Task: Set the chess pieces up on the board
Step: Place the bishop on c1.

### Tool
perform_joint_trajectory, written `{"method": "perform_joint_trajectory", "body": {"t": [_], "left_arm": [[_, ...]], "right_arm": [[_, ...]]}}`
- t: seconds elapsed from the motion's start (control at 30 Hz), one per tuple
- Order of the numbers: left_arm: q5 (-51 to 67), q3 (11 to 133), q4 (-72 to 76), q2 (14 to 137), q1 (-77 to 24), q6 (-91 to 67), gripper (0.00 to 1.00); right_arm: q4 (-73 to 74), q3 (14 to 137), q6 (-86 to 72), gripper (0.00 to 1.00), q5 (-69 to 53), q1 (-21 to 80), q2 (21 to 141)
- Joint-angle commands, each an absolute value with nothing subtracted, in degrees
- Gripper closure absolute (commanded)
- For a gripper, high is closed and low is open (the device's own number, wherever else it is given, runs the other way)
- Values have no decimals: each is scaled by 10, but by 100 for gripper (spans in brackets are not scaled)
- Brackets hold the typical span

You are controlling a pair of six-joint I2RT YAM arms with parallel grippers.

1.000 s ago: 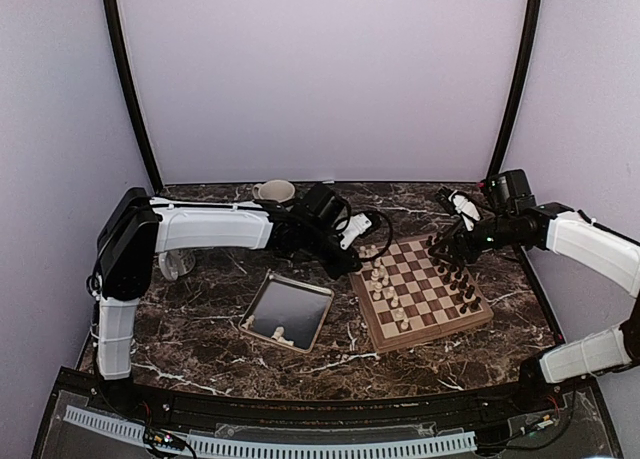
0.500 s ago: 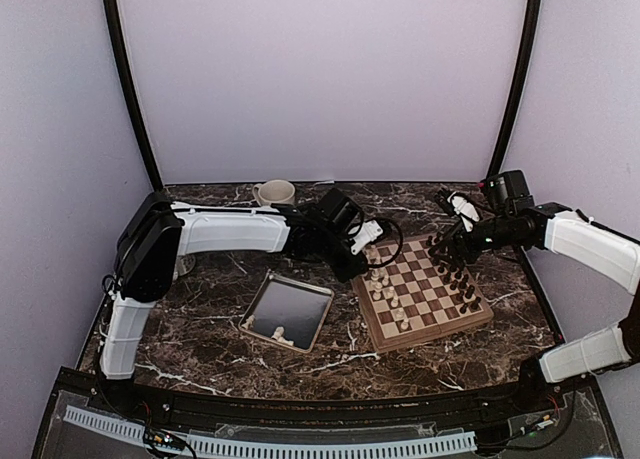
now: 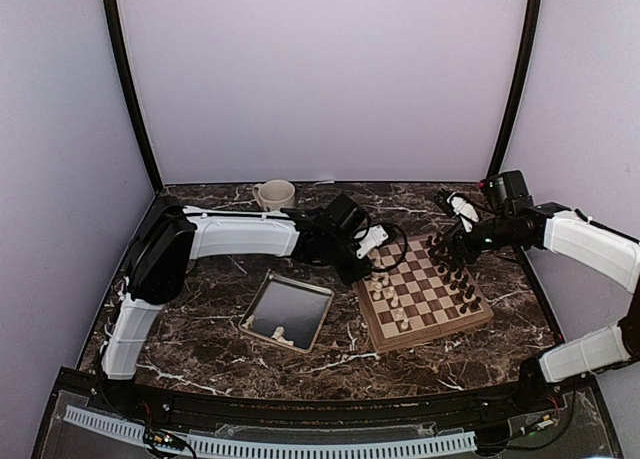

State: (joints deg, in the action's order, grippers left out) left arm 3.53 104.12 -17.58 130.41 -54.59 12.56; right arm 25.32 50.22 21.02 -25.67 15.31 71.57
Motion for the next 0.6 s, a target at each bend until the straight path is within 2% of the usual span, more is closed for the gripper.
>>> {"method": "perform_joint_trajectory", "body": {"t": [0.0, 0.57], "left_arm": [[25, 1057, -179, 1308, -549, 132, 87], [34, 1081, -182, 1329, -549, 130, 87]], "right_arm": [[244, 496, 218, 34, -257, 150, 721], [249, 500, 221, 33, -263, 150, 732]]}}
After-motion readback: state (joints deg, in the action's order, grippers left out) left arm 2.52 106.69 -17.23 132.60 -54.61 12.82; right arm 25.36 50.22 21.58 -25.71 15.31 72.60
